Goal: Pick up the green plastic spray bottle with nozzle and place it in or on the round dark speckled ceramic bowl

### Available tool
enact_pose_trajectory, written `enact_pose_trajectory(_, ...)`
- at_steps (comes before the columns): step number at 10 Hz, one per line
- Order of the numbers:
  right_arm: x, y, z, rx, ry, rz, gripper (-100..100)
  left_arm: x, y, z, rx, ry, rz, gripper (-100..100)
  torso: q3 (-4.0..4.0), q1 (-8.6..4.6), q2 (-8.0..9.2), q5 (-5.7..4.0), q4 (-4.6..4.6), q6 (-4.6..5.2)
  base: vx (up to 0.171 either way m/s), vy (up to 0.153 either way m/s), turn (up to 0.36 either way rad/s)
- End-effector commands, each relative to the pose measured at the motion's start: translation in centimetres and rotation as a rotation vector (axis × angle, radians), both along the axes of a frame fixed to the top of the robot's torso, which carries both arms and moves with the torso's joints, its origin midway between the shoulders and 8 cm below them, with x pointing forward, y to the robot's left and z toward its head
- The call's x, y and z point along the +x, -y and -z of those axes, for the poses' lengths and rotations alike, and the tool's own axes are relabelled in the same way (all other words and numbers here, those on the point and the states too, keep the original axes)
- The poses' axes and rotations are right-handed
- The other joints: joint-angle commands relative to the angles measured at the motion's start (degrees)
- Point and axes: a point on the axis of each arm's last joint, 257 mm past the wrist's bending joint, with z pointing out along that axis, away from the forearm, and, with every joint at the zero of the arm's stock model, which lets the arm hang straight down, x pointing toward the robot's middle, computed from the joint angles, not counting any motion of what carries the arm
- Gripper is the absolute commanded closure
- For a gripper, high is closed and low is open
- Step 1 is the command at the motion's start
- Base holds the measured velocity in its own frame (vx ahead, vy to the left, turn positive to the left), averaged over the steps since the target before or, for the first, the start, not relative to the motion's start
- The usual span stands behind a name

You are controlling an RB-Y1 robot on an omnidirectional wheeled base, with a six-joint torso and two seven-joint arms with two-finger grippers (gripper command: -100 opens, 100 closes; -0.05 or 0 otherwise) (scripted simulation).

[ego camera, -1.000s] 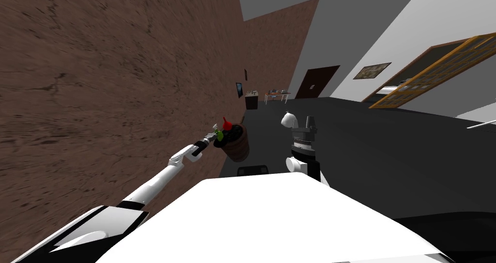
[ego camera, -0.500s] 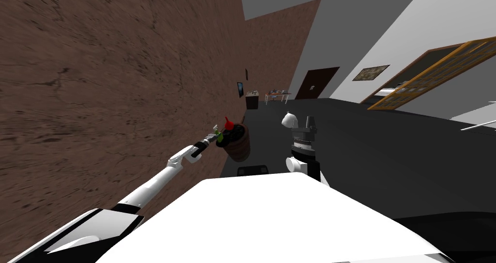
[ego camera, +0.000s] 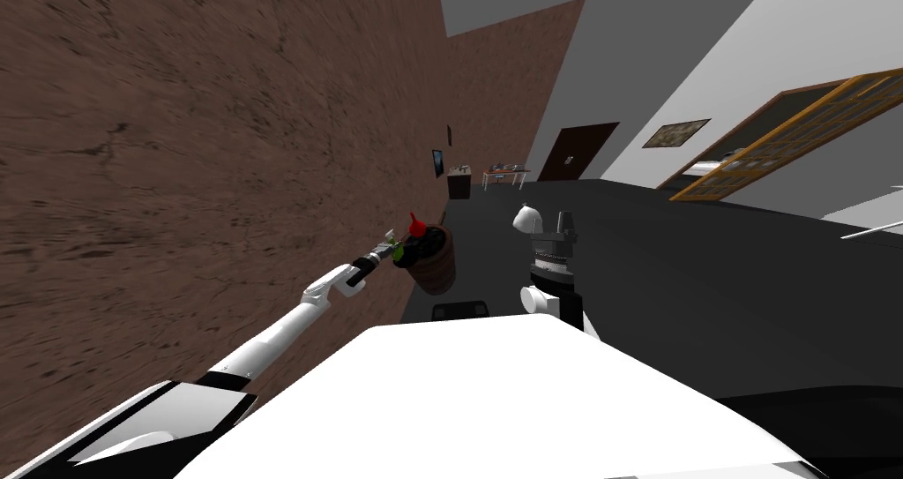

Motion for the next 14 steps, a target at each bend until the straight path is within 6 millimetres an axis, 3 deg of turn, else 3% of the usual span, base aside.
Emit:
enact_pose_trajectory(1, 0.0, 0.0, 0.0, 0.0, 0.0, 0.0, 0, 0.0, -0.3, -1.1, -0.002, 0.001, 0.003, -100, 0.0, 0.0, 0.0, 0.0, 0.0, 0.0, 0.016, -0.023, 0.041)
enact_pose_trajectory(8, 0.0, 0.0, 0.0, 0.0, 0.0, 0.0, 0, 0.0, -0.8, -4.9, -0.004, 0.0, 0.022, -100, 0.0, -0.09, 0.0, -0.02, 0.0, 0.03, 0.01, -0.024, 0.024)
enact_pose_trajectory(9, 0.0, 0.0, 0.0, 0.0, 0.0, 0.0, 0, -0.1, -0.9, -4.6, -0.003, 0.0, 0.021, -100, 0.01, -0.08, 0.01, -0.02, 0.01, 0.02, 0.004, -0.008, 0.006)
enact_pose_trajectory(10, 0.0, 0.0, 0.0, 0.0, 0.0, 0.0, 0, -0.1, -0.9, -4.7, -0.004, 0.0, 0.021, 0, 0.01, -0.04, 0.02, 0.0, 0.0, 0.03, 0.0, 0.0, 0.0)
enact_pose_trajectory(14, 0.0, 0.0, 0.0, 0.0, 0.0, 0.0, 0, -0.1, -0.9, -4.7, -0.004, 0.0, 0.021, 0, 0.02, 0.0, 0.04, 0.01, 0.01, 0.03, 0.0, 0.0, 0.0)
